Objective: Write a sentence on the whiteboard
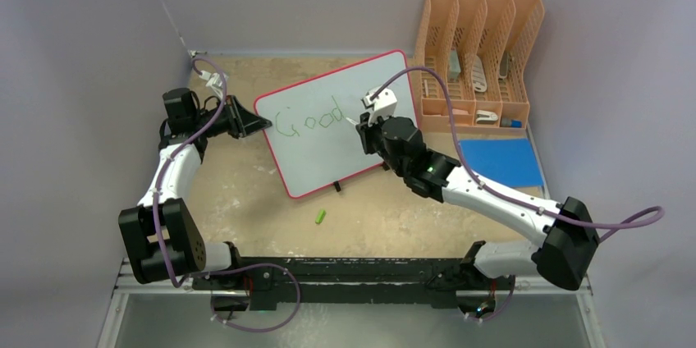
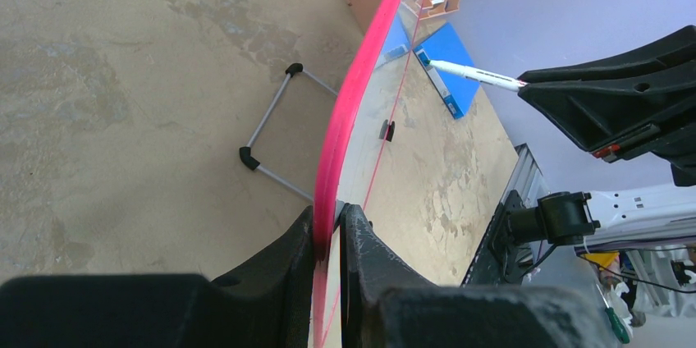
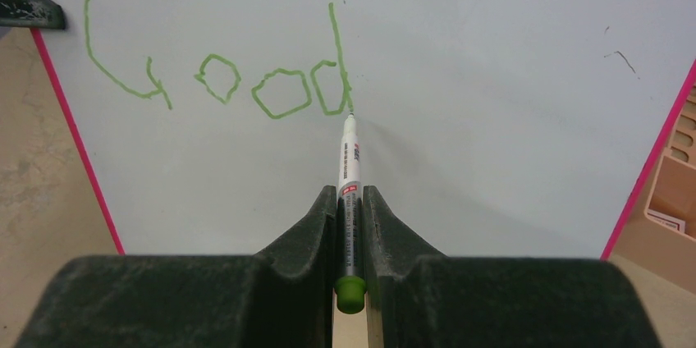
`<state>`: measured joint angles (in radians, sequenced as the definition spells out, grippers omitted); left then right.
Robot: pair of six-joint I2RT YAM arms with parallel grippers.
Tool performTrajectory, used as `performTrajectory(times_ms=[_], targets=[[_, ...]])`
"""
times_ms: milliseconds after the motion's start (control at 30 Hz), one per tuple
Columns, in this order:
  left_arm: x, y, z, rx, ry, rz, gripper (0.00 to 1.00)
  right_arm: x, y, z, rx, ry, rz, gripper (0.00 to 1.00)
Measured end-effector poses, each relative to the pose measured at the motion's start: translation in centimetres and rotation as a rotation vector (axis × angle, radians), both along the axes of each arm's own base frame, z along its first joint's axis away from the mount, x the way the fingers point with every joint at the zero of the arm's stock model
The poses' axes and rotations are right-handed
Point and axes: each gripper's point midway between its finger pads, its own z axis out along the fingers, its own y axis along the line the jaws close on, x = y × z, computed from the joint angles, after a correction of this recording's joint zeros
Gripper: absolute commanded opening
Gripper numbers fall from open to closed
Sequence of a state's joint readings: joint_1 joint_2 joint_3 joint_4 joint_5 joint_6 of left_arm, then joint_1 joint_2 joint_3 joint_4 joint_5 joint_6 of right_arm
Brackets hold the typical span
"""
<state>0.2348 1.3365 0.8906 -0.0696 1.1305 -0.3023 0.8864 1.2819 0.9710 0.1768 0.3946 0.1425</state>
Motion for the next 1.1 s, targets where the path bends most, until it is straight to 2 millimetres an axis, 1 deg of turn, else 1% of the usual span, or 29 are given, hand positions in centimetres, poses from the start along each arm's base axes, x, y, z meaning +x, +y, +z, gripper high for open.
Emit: performTrajectory(times_ms=[200, 467, 667, 833, 1100], targets=[[0.0, 0.0, 0.0, 0.0, 0.0, 0.0, 0.0, 0.4, -0.9, -0.5, -0.007, 0.005, -0.024, 0.0], [0.0, 0.0, 0.0, 0.0, 0.0, 0.0, 0.0, 1.2, -2.3, -0.4, -0.001, 0.004, -0.061, 0.0], [0.0, 0.0, 0.0, 0.0, 0.0, 0.0, 0.0, 2.1, -3.5, 0.0, 0.026, 0.004, -0.097, 0.0], [0.0, 0.0, 0.0, 0.0, 0.0, -0.001, 0.0, 2.5, -3.9, 0.3, 0.046, 0.004, -0.104, 0.0], [0.0, 0.0, 0.0, 0.0, 0.0, 0.0, 0.0, 2.5, -3.6, 0.4, 0.056, 0.004, -0.089, 0.0]])
